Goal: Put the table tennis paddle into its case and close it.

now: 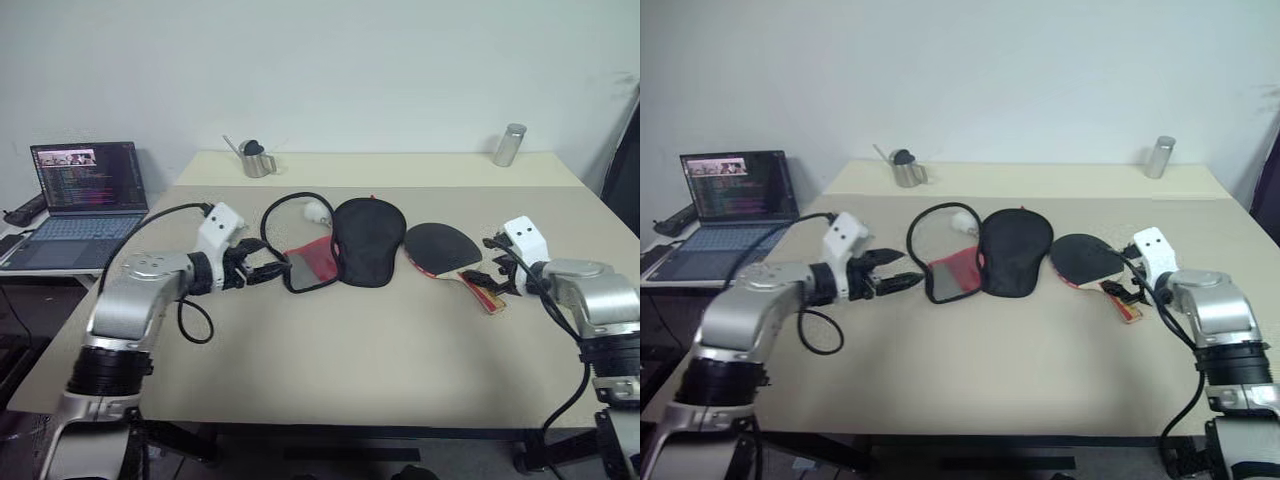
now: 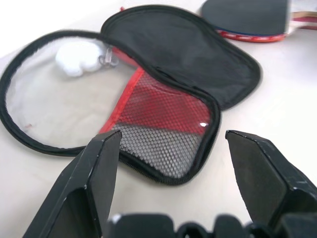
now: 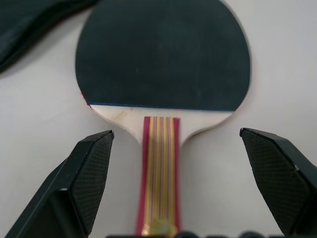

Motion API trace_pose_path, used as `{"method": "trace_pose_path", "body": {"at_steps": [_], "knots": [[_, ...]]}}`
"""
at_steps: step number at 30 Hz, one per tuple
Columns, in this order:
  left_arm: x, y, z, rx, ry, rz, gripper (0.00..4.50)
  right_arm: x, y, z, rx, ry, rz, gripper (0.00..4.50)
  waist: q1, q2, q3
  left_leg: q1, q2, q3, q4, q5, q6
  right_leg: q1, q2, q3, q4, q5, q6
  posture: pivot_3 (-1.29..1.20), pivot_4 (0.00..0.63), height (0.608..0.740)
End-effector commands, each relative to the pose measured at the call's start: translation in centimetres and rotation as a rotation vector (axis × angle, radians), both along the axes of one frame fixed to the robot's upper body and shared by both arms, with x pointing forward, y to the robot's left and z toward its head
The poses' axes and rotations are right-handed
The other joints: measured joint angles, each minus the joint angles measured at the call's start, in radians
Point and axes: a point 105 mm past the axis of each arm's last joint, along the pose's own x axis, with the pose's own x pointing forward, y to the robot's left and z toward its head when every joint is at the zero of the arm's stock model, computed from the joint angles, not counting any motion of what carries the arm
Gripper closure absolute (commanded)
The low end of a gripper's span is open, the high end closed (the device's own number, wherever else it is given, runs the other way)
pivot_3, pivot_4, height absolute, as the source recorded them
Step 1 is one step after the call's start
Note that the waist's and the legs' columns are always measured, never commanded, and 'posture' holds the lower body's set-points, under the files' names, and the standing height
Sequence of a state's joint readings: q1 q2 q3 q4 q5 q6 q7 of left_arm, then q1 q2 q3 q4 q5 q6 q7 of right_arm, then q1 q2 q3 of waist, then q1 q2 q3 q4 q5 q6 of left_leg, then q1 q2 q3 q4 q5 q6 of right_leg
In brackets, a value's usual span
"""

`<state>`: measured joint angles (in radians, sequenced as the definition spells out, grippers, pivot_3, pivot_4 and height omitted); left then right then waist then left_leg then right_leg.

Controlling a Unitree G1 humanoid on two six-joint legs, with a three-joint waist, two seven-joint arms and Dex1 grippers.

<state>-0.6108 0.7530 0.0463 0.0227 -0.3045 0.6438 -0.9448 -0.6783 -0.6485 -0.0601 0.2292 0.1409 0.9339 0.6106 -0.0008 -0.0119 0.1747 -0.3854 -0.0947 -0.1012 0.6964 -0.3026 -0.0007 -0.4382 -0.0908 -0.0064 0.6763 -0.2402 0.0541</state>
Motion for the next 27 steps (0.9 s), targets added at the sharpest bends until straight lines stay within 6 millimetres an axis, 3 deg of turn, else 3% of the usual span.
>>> {"method": "trace_pose_path", "body": {"at_steps": [1,11,14,18,22,27], "knots": [[-0.6,0.0,1.7,0.0,-0.065,-0.044,0.85,0.4,-0.2,0.3,0.06,-0.02,-0.054,0.0,-0.001,0.0,0.0,0.0,0.0,0.0,0.0,0.0,0.0,0.0,0.0,0.0,0.0,0.0,0.0,0.0,0.15,0.74],[-0.9,-0.5,1.1,-0.01,-0.055,-0.041,0.85,2.5,1.2,-2.7,0.045,0.001,-0.145,0.0,-0.027,-0.002,-0.001,0.003,0.0,0.001,0.0,0.0,0.0,0.001,0.001,0.0,0.002,0.0,0.0,0.0,0.15,0.74],[-0.9,-0.3,0.9,-0.012,-0.053,-0.025,0.82,3.3,1.1,-2.4,0.062,-0.036,-0.205,0.58,-0.035,-0.004,-0.002,0.005,0.001,0.002,0.0,0.0,0.0,0.003,0.001,0.0,0.002,0.001,-0.001,0.0,0.15,0.74],[-0.9,0.2,0.8,-0.011,-0.051,-0.006,0.82,3.9,0.7,-1.7,0.064,-0.072,-0.258,1.96,-0.035,-0.004,-0.003,0.006,0.001,0.001,0.0,0.0,0.0,0.003,0.002,0.0,0.002,0.003,-0.002,0.0,0.15,0.74],[-0.8,1.0,0.7,-0.008,-0.052,0.028,0.82,4.7,0.2,0.6,0.097,-0.141,-0.335,3.26,-0.032,-0.004,-0.002,0.005,0.001,0.0,0.0,0.0,0.0,0.003,0.002,0.0,0.003,0.003,-0.002,0.0,0.15,0.74],[-0.5,1.5,0.6,-0.014,-0.05,0.051,0.82,5.7,2.0,4.3,0.172,-0.237,-0.354,3.41,-0.04,-0.004,-0.002,0.002,0.002,0.002,-0.001,0.001,0.0,-0.002,0.003,0.001,0.003,0.003,-0.003,0.0,0.15,0.74]]}}
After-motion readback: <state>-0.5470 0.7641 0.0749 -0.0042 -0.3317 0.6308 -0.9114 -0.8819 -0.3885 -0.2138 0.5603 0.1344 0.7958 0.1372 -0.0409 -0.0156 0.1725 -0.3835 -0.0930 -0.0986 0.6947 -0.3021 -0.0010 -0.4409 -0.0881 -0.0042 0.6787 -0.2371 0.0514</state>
